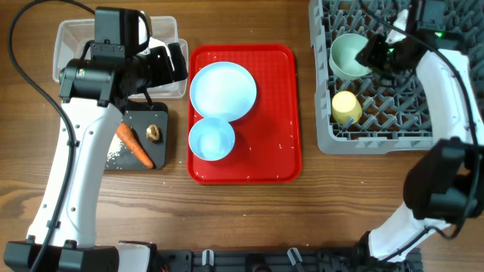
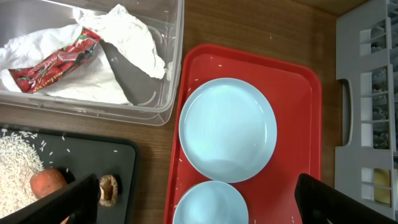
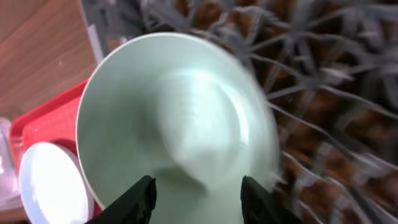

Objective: Sort waste into correct bins and load items into the dishwasher rack

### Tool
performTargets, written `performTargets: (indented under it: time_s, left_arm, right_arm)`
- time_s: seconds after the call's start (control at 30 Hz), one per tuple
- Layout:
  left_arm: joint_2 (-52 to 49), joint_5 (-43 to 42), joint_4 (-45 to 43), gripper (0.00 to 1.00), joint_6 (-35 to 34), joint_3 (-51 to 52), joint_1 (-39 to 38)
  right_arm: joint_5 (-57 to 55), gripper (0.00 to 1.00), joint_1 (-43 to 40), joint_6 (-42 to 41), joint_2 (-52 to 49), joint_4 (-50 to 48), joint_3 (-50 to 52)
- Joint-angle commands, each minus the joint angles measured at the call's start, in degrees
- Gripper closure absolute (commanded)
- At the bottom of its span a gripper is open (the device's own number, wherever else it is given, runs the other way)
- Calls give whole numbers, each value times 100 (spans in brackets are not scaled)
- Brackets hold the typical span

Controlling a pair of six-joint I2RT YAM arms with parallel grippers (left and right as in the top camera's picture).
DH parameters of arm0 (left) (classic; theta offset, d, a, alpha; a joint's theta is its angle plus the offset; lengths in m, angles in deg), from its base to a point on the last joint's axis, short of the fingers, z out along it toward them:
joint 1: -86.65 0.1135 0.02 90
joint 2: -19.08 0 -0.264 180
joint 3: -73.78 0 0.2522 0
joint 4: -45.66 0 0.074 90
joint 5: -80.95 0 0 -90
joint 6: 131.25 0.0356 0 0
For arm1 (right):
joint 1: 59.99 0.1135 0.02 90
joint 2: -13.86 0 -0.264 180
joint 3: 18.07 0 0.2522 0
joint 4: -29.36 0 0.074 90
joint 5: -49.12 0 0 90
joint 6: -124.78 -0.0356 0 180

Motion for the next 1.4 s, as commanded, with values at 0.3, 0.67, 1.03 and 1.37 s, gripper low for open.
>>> performTargets:
  time_s: [0.3, 0.67, 1.03, 1.37]
  left_arm:
    - [-44, 31, 0, 0, -28, 31, 26]
    - [-44, 31, 0, 0, -28, 31, 26]
    - [-44, 31, 0, 0, -28, 31, 26]
    - [-44, 31, 0, 0, -28, 31, 26]
  right_arm:
    - [-299, 52, -212, -50, 55, -286, 372]
    - [-238, 58, -37, 81, -437, -297, 374]
    - [-293, 96, -184, 61, -238, -680, 306]
    - [-3853, 96, -83, -68, 667, -1316, -103]
